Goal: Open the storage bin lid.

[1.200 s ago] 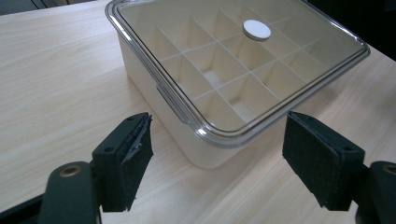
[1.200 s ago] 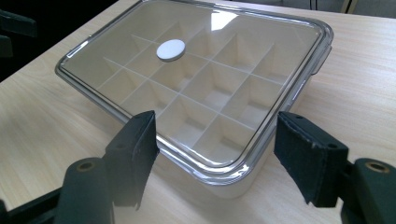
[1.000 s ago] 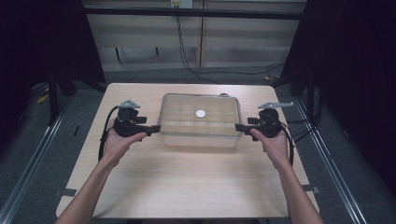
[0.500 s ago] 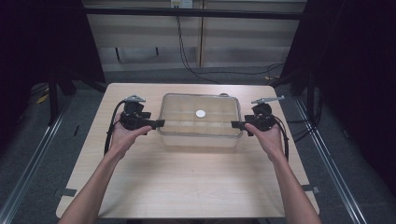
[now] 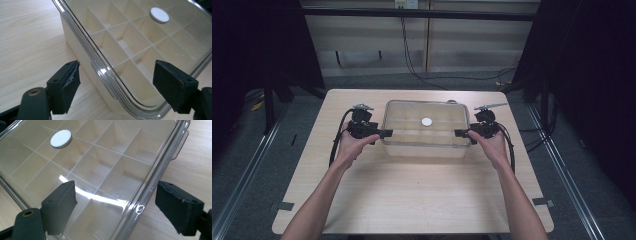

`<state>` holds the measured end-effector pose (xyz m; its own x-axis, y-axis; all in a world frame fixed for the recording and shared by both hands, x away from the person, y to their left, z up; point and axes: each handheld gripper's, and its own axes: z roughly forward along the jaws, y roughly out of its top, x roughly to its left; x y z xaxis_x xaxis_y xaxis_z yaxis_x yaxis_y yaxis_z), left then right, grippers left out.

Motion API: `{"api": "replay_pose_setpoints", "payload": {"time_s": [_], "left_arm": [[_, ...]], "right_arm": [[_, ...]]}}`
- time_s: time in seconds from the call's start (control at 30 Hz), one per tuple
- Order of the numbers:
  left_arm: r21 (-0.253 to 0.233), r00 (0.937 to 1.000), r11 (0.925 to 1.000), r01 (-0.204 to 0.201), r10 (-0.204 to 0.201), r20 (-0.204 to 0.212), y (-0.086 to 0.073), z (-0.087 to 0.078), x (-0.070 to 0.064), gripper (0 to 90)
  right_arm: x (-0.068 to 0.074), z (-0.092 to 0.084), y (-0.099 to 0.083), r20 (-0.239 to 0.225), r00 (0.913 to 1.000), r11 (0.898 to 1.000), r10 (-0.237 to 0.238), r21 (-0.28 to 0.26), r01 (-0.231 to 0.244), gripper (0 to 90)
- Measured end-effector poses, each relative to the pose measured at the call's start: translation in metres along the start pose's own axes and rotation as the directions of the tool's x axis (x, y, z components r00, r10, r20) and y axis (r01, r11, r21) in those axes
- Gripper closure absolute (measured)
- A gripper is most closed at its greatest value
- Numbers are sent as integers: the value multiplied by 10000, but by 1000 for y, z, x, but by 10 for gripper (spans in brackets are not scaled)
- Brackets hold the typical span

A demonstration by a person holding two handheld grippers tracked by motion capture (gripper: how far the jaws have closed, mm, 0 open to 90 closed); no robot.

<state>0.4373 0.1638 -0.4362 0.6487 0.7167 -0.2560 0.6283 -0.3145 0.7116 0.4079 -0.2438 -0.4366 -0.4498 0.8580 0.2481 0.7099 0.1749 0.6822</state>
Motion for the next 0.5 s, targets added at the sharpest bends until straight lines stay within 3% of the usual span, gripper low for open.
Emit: {"api": "replay_pose_setpoints", "payload": {"time_s": [0.5], "left_arm": [[458, 9997, 9989, 66, -78, 249, 7, 20, -7, 155]], "right_arm": [[-1, 17, 4, -54, 9994, 9988, 337, 355, -335, 104]]}}
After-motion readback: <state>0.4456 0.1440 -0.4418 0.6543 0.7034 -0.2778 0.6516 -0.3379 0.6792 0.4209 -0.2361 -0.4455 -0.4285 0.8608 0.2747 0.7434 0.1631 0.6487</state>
